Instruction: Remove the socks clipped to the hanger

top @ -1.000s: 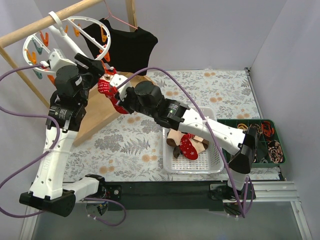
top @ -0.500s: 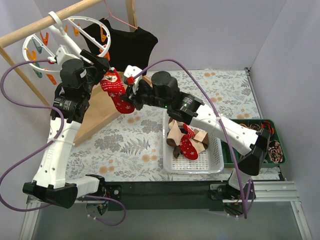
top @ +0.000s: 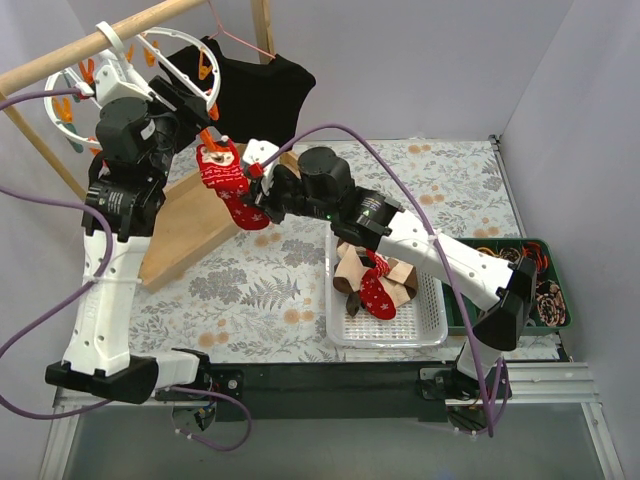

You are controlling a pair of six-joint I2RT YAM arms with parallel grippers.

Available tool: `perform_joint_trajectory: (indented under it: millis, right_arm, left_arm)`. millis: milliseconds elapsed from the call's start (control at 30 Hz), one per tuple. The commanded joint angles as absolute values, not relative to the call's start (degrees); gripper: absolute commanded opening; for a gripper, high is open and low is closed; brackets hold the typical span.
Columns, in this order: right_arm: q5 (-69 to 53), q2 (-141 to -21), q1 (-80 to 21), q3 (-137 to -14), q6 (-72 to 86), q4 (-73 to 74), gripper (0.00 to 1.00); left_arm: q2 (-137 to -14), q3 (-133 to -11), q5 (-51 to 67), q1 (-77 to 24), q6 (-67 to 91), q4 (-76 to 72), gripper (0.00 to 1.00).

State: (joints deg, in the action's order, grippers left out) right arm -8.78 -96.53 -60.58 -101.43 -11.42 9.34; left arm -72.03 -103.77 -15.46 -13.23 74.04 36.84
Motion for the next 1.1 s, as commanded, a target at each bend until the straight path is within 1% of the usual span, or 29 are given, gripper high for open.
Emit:
perform_joint_trajectory:
  millis: [0, 67, 100, 200, 300, 367, 433, 467, 567, 600, 633, 733, 833, 867, 900, 933, 1000, 1067]
  right_arm:
    - [6.2, -98.8, -62.2, -105.0, -16.8, 8.3, 0.01]
    - [11.8, -100.8, -63.9, -106.1, -20.8, 7.8, 0.01]
    - [18.0, -101.5, -64.5, -106.5, -22.4, 7.3, 0.01]
    - [28.8, -103.3, -66.7, -105.1, -29.7, 1.2, 0.01]
    - [33.9, -103.9, -68.0, -102.8, -34.3, -5.3, 0.01]
    - [35.0, -103.0, -68.8, -100.2, -35.6, -9.4, 0.01]
    - [34.7, -102.4, -69.3, -99.4, -36.0, -10.2, 0.01]
    - [34.1, -102.1, -69.3, -98.7, -35.6, -10.1, 0.01]
    - [30.2, -99.9, -69.3, -95.2, -34.1, -10.0, 0.01]
    - [30.1, -99.4, -69.3, -94.4, -33.8, -10.5, 0.01]
    - [30.8, -99.0, -69.4, -93.7, -33.8, -10.9, 0.01]
    - [34.2, -99.3, -69.4, -91.4, -35.8, -14.8, 0.01]
    - [38.7, -101.2, -70.0, -90.6, -41.5, -20.8, 0.01]
    - [39.7, -101.7, -70.1, -90.6, -45.5, -22.5, 0.01]
    - [41.4, -102.8, -70.3, -90.4, -47.5, -24.3, 0.01]
    - [41.9, -103.4, -70.7, -89.7, -50.2, -29.4, 0.01]
    - [43.9, -105.5, -71.1, -89.2, -58.1, -34.9, 0.01]
    - [45.1, -107.1, -71.5, -89.3, -62.0, -40.5, 0.01]
  left_arm:
    - [-73.6, -104.8, -15.1, -12.8, 73.1, 43.6, 0.55]
    - [-74.4, -105.9, -15.6, -12.9, 73.8, 44.9, 0.53]
    - [-75.3, -107.3, -15.7, -12.9, 74.4, 46.9, 0.52]
    - [-75.9, -108.1, -15.6, -12.8, 76.5, 49.4, 0.49]
    - [-75.4, -108.0, -15.2, -12.8, 77.8, 50.4, 0.48]
    - [-74.1, -107.2, -14.3, -12.9, 78.0, 50.4, 0.48]
    - [-72.6, -105.7, -13.1, -12.9, 78.0, 49.7, 0.47]
    - [-69.8, -102.4, -12.7, -12.9, 77.7, 48.6, 0.47]
    - [-63.0, -93.3, -12.2, -12.9, 77.3, 41.7, 0.53]
    - [-62.0, -91.7, -13.0, -12.9, 78.0, 39.6, 0.56]
    - [-61.6, -91.1, -14.3, -12.9, 79.9, 39.5, 0.56]
    - [-65.3, -94.5, -15.0, -12.9, 82.9, 44.4, 0.57]
    - [-69.3, -99.0, -16.3, -12.9, 85.2, 49.3, 0.57]
    - [-69.7, -99.7, -17.6, -12.8, 85.8, 49.9, 0.58]
    - [-70.2, -100.5, -18.1, -12.9, 86.1, 50.4, 0.63]
    - [-70.4, -101.0, -18.5, -12.8, 86.2, 50.5, 0.64]
    - [-71.1, -101.9, -18.7, -12.8, 87.4, 51.3, 0.64]
    - [-72.9, -104.2, -18.5, -12.8, 88.2, 52.5, 0.64]
